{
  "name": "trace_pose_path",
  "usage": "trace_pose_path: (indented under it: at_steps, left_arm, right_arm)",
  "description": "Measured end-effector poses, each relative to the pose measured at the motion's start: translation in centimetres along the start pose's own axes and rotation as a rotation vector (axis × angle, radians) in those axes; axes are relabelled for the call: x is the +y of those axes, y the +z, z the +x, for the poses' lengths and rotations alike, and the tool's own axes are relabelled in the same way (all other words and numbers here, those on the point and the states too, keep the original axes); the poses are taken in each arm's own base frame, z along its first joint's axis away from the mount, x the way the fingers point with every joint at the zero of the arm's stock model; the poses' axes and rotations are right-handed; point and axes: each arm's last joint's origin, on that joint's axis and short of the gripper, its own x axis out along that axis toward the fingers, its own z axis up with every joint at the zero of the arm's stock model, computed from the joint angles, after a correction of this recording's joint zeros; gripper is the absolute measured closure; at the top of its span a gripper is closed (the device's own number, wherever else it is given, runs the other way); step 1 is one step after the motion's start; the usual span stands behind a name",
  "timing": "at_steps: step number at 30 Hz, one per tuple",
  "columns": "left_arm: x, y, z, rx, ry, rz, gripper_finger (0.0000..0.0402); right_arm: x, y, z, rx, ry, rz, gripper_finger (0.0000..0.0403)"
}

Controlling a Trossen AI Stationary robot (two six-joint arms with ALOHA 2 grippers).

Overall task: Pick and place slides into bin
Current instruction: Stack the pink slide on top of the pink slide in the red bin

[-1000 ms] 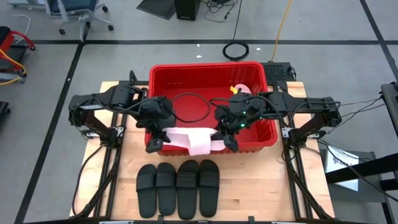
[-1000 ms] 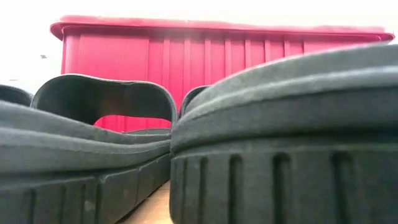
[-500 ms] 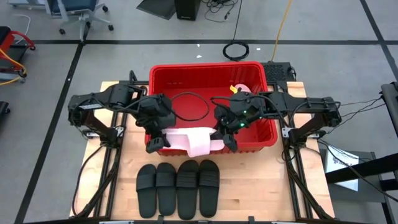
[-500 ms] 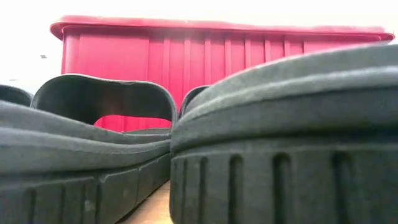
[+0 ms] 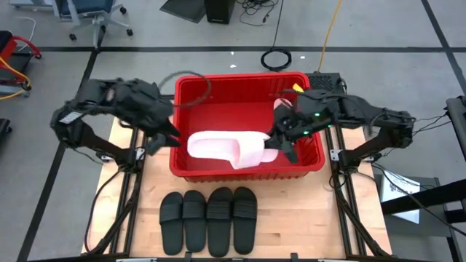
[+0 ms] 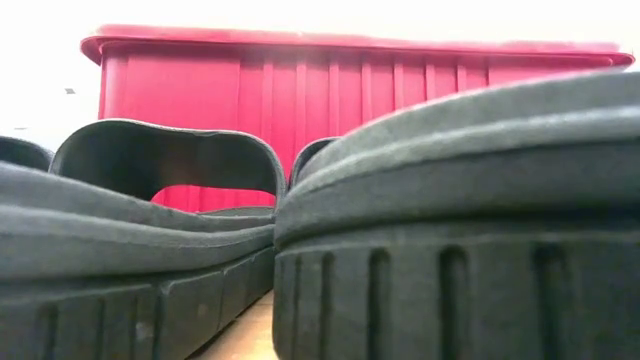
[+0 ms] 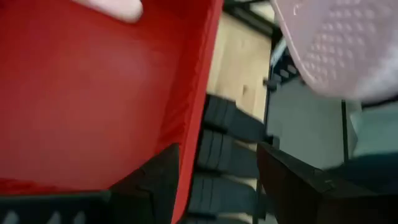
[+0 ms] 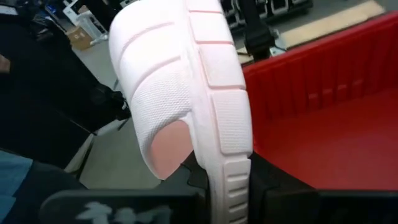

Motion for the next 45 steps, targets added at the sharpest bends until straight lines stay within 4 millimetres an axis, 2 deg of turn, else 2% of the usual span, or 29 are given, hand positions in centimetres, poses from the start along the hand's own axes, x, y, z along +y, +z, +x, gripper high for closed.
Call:
trace_pose_path:
  at_steps: [3,6,10,13,18,23,27,30,32,36,39,42,45]
  left_arm:
    - [0.3,-0.8,-2.3,-0.098,0.040,-0.029,0.0195]
    - [0.3,-1.6,-4.3,-0.208,0.054,-0.044,0.0195]
    - [0.3,-2.0,-6.2,-0.343,0.069,-0.055,0.0195]
    - [0.2,-2.1,-7.0,-0.415,0.077,-0.056,0.0195]
    - [0.2,-2.0,-7.2,-0.441,0.099,-0.037,0.0195]
    - [0.3,-1.6,-6.5,-0.416,0.119,-0.006,0.0195]
    - [0.2,-1.3,-5.8,-0.397,0.132,0.012,0.0195]
    - [0.3,-1.1,-5.6,-0.388,0.138,0.018,0.0195]
    - [0.3,-0.9,-5.2,-0.380,0.146,0.025,0.0195]
    - [0.3,-0.7,-5.0,-0.374,0.154,0.030,0.0195]
    - [0.4,-0.7,-4.9,-0.378,0.168,0.028,0.0195]
    - [0.5,-0.6,-4.9,-0.382,0.177,0.022,0.0195]
    - [0.5,-0.6,-5.0,-0.386,0.180,0.016,0.0195]
  right_arm:
    - [0.0,0.2,-1.3,-0.050,-0.035,0.002,0.0373]
    - [-0.1,0.3,-2.7,-0.129,-0.145,0.017,0.0373]
    - [-0.2,0.4,-4.1,-0.221,-0.288,0.008,0.0373]
    - [-0.6,0.5,-4.4,-0.276,-0.418,0.009,0.0374]
    - [-1.4,0.1,-4.2,-0.281,-0.654,0.006,0.0374]
    - [-2.4,-0.8,-3.2,-0.219,-0.848,0.023,0.0374]
    - [-3.0,-1.4,-2.3,-0.160,-0.907,0.050,0.0374]
    - [-2.9,-0.9,-1.6,-0.162,-0.886,0.000,0.0374]
    - [-2.4,0.0,-1.9,-0.208,-0.862,-0.042,0.0374]
    - [-1.1,3.4,-4.6,-0.418,-0.814,-0.083,0.0374]
    - [0.8,6.8,-7.1,-0.685,-0.680,-0.178,0.0374]
    - [2.7,9.1,-9.8,-0.943,-0.560,-0.289,0.0374]
    - [3.5,10.2,-11.5,-1.023,-0.637,-0.366,0.0374]
